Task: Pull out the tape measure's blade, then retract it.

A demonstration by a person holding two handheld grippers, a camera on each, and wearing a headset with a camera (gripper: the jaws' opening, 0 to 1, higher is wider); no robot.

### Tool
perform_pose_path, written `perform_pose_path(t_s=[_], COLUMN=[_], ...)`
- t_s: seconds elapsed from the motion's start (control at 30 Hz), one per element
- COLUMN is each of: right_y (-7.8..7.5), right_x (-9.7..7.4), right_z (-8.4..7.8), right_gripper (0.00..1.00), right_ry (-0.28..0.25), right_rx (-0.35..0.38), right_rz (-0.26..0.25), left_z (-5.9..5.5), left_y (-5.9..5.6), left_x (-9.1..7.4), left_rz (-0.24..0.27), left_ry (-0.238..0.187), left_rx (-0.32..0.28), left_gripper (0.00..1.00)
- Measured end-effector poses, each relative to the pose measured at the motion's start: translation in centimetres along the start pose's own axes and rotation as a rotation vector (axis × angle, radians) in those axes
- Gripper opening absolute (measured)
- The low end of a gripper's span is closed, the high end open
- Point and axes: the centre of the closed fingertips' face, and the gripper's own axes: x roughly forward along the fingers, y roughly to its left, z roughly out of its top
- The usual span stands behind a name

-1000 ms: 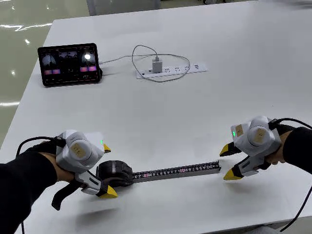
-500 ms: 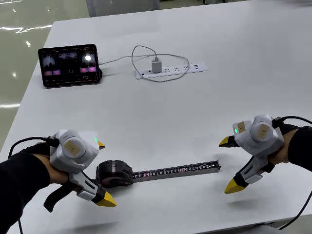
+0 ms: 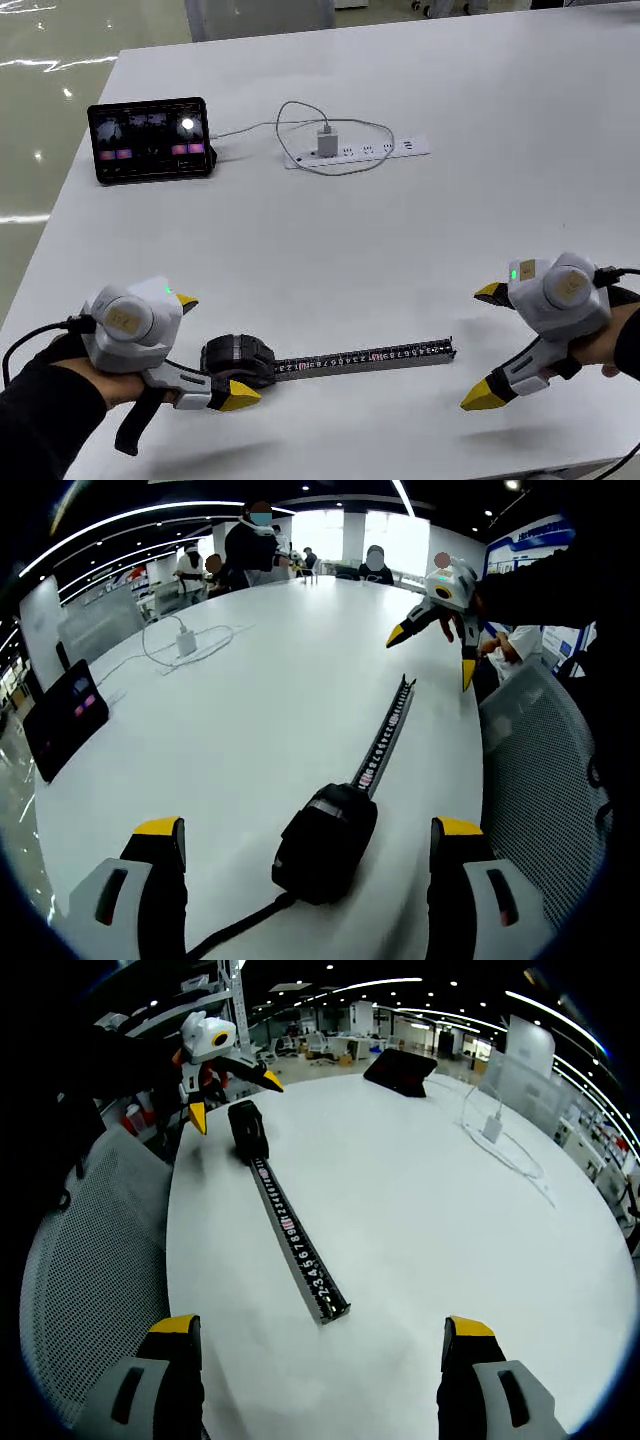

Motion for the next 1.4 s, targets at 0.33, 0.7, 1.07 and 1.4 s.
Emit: perform_pose_path(t_s=[0.33,0.7,1.07,1.4], right_y=[-0.8,-0.6,-0.6,0.2], right_x=[-2.6,-5.3,-7.8,-8.5], right_z=[-1.0,-4.5,-6.8,-7.3], right_gripper=[0.99,0.99,0.99,0.99], right_ry=[-0.094,-0.136,-0.136,-0.122], right_rx=[0.077,0.166,0.187,0.187], right_rz=[-0.137,-0.218,-0.262,-0.232], left_z=[-1.4,-3.2,-3.0,-4.2], left_y=[0.3,0.6,0.9,-0.6], left_x=[-1.7,-3.2,-5.5,-6.1], left_rz=[0.078,0.137,0.199,0.202], left_ry=[-0.082,-0.091,-0.136,-0.119], left_rx=[-0.093,-0.115,-0.105,-0.131], left_gripper=[0.99,0.99,0.99,0.99])
